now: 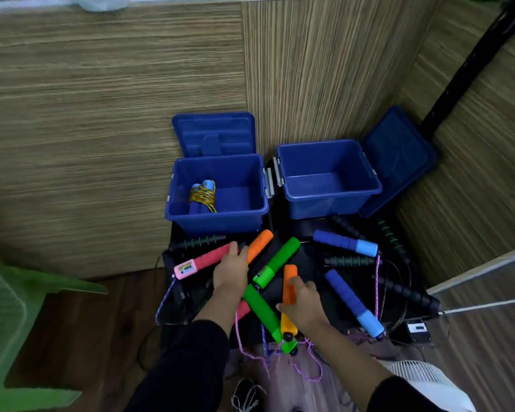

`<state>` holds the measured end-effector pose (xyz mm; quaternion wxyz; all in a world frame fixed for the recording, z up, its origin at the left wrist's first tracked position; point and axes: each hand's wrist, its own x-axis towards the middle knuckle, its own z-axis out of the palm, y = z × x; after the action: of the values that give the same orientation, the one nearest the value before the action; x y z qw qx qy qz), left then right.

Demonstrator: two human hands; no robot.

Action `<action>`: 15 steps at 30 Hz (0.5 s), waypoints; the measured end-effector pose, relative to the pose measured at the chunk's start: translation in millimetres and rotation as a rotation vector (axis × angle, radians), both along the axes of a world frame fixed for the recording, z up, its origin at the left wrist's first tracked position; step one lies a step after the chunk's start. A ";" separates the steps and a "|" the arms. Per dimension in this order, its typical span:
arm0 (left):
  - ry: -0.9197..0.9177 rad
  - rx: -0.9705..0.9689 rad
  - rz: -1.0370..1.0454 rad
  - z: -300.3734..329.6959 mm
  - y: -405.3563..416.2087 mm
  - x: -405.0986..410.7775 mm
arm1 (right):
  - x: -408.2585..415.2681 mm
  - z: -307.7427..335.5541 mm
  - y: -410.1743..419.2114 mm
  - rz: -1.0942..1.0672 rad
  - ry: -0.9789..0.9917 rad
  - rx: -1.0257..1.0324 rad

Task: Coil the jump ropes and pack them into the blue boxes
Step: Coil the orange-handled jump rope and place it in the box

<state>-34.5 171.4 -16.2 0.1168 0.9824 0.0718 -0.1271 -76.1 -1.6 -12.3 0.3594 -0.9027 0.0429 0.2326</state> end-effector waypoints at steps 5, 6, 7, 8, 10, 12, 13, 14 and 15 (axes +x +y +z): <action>0.002 0.033 -0.031 -6.1 1.1 1.0 | -0.4 -6.6 -4.6 -0.124 -0.004 0.095; 0.002 0.053 -0.031 -6.2 0.2 0.6 | -0.3 -7.5 -5.6 -0.140 -0.007 0.114; 0.002 0.073 -0.035 -7.4 -0.9 0.7 | -0.1 -8.8 -6.6 -0.160 -0.013 0.136; 0.005 0.090 -0.043 -7.9 -2.1 1.0 | -0.1 -9.5 -7.7 -0.181 -0.019 0.158; 0.027 0.105 -0.061 -7.7 -3.9 3.5 | 0.1 -10.9 -9.9 -0.214 -0.026 0.207; 0.043 0.071 -0.057 -6.4 -5.2 5.8 | 0.5 -12.0 -12.6 -0.234 -0.023 0.252; 0.040 0.042 -0.045 -4.4 -5.2 6.0 | 0.6 -11.1 -13.6 -0.241 -0.022 0.274; 0.031 0.000 -0.025 -1.9 -4.8 5.4 | 1.0 -8.9 -14.8 -0.245 -0.027 0.296; 0.019 -0.051 0.000 0.2 -3.9 4.3 | 1.5 -6.9 -15.9 -0.247 -0.035 0.317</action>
<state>-30.2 167.5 -15.9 0.1412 0.9778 0.0696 -0.1384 -74.7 -17.5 -19.2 0.5236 -0.8265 0.1097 0.1750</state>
